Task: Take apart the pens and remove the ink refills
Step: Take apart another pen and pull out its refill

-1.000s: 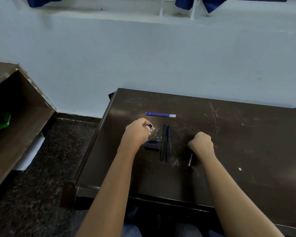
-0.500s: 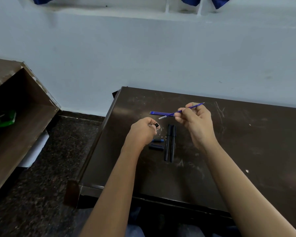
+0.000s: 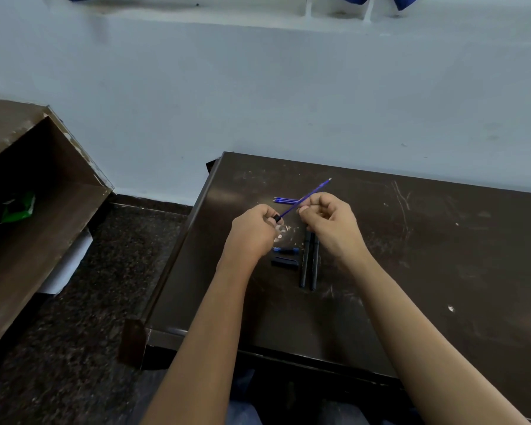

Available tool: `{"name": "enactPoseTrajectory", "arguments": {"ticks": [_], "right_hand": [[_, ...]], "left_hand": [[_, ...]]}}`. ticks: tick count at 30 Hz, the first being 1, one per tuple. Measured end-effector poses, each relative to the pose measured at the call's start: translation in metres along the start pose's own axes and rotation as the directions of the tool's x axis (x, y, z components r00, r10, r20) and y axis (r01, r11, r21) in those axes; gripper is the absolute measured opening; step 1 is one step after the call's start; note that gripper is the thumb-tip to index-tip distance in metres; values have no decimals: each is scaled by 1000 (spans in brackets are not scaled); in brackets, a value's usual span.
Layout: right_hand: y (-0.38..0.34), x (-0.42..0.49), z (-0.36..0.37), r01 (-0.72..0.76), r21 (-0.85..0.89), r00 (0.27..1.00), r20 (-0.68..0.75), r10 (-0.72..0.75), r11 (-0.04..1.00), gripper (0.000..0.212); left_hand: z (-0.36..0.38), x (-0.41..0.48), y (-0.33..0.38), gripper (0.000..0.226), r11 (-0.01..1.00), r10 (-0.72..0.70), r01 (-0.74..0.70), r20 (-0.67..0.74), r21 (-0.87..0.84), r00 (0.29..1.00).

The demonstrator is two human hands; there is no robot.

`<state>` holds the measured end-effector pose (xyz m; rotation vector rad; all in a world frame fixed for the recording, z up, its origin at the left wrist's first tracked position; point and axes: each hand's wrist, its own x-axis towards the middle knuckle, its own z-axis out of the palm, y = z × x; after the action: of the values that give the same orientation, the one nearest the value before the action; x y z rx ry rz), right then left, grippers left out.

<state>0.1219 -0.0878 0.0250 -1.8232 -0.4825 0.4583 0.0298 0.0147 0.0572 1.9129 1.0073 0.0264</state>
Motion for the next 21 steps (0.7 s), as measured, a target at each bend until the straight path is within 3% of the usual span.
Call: {"name": "enactPoseTrajectory", "arguments": {"ticks": [5,12,15,18,21], "right_hand": [[2,0,13,10,3,998,64,-10,1000,15],[3,6,16,60,-28,998,37,-59,998,14],[13,8,17,106,-258,994,48,-97,960,16],[31,9,20,196,-609,975,205,-86,768,27],[45,5,25,214,-756,953,300,37,619,39]], "left_hand": [[2,1,-4,20,999,21,-21,-9,-25,1000],[2,3,-4,23,994,17,-16,10,-110,1000],[2,3,-3,24,989,9,-7,16,-146,1000],[1,3,-1,23,983,8,-6,11,-184,1000],[1,2,1,26,981,11,-10,4,-195,1000]]}}
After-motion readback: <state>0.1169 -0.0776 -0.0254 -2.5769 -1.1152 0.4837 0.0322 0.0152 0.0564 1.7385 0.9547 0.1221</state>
